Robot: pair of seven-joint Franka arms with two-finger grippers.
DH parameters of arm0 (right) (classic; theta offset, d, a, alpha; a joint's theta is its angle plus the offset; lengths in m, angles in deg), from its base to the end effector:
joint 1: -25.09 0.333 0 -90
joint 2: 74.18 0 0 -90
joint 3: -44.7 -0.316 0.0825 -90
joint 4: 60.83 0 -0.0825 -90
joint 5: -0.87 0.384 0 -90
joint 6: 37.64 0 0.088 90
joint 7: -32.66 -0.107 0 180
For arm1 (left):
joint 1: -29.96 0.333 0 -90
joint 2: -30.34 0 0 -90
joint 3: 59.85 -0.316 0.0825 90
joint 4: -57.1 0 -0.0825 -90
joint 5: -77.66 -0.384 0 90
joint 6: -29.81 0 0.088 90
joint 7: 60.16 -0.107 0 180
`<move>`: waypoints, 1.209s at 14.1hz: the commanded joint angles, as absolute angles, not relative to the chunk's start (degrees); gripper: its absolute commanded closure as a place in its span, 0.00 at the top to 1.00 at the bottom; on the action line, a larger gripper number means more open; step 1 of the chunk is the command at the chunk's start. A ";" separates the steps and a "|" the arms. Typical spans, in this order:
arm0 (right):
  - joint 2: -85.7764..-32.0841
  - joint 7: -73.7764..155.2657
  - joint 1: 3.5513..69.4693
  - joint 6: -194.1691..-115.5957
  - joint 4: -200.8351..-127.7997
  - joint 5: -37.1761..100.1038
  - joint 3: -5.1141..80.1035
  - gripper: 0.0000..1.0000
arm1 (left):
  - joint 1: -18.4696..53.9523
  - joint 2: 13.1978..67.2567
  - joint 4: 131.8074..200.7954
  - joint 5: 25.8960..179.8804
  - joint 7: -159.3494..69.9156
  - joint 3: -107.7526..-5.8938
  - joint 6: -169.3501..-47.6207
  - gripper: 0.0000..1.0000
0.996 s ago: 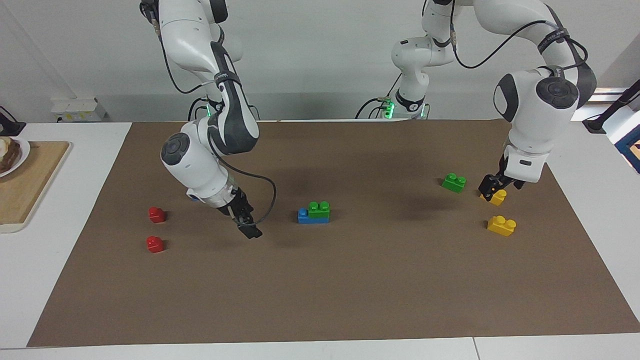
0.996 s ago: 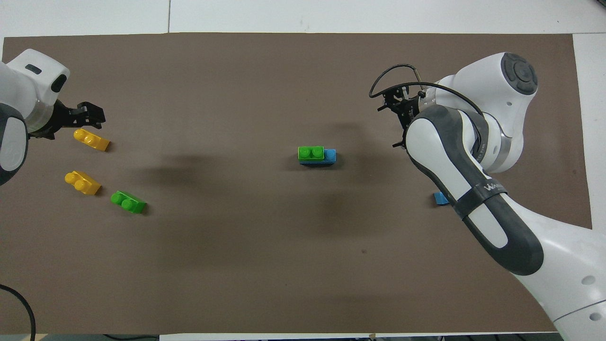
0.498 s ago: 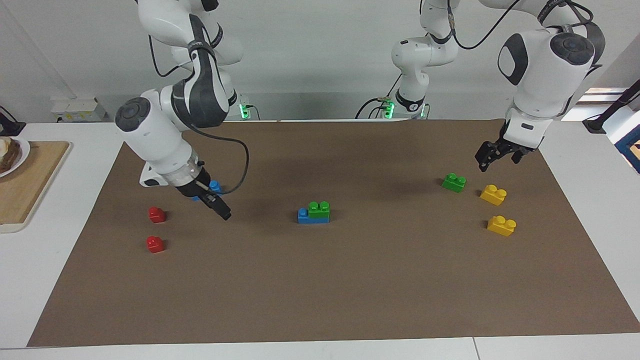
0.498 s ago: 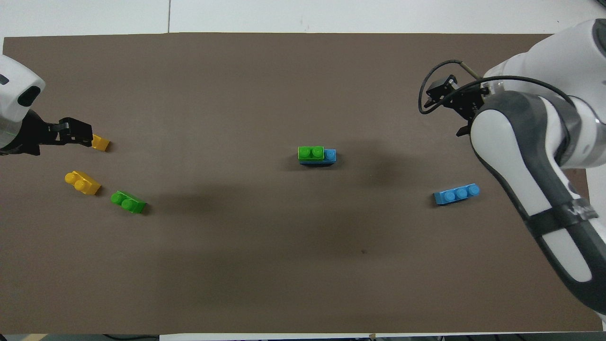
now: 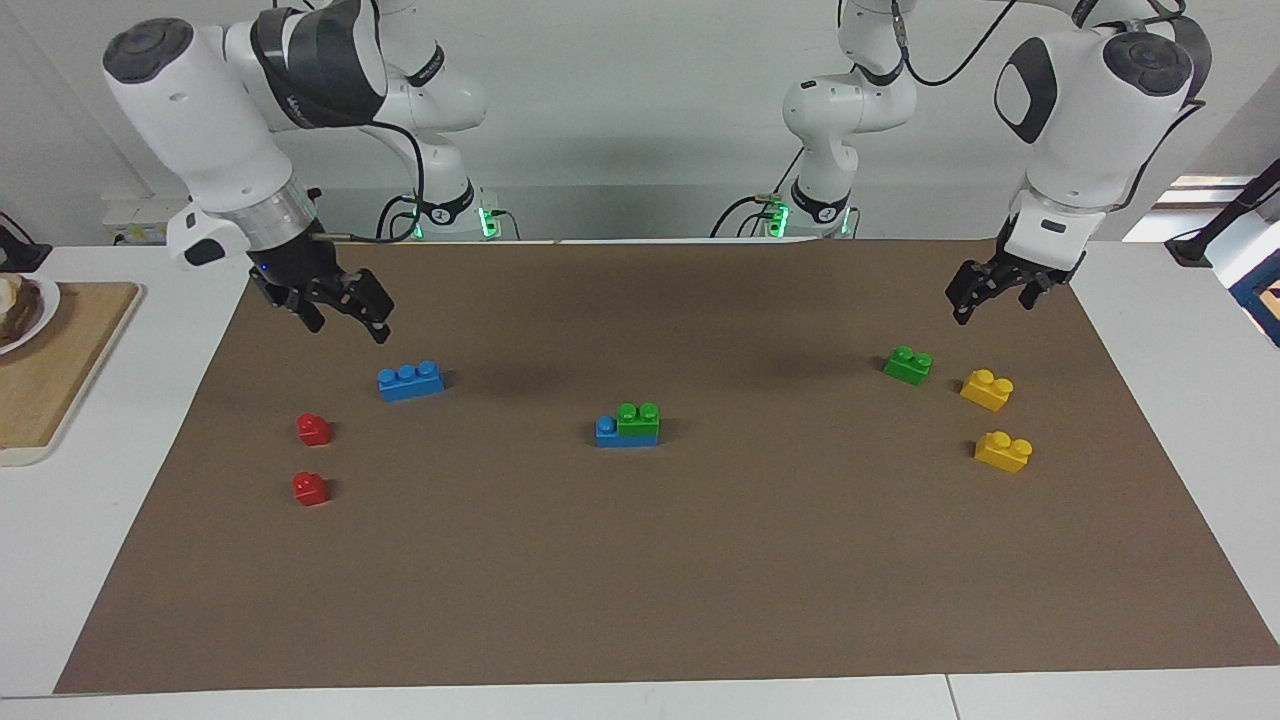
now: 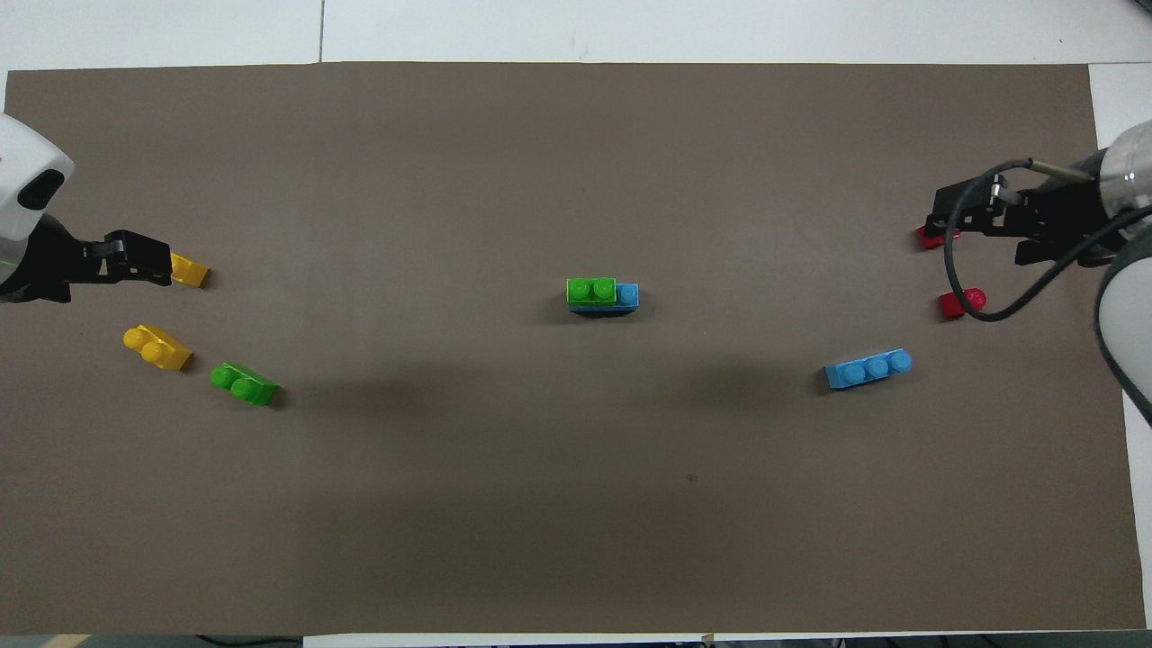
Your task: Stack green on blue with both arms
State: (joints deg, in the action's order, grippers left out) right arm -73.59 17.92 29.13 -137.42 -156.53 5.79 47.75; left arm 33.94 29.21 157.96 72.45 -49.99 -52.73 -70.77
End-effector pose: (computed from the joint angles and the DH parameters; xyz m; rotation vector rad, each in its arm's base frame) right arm 0.5706 0.0178 0.5870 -3.0245 0.3831 -0.0744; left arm 0.5579 -0.0231 0.5616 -3.0474 -0.1627 -0.0385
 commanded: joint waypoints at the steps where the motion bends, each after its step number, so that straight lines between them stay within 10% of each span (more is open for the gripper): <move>1: -76.20 24.47 28.34 -135.47 -157.25 3.34 47.77 1.00 | 33.65 28.23 158.53 73.70 -51.81 -53.08 -70.30 1.00; 17: -78.67 31.08 24.56 -131.68 -158.12 2.20 47.86 1.00 | 29.00 23.57 161.43 77.40 -54.18 -57.91 -67.48 1.00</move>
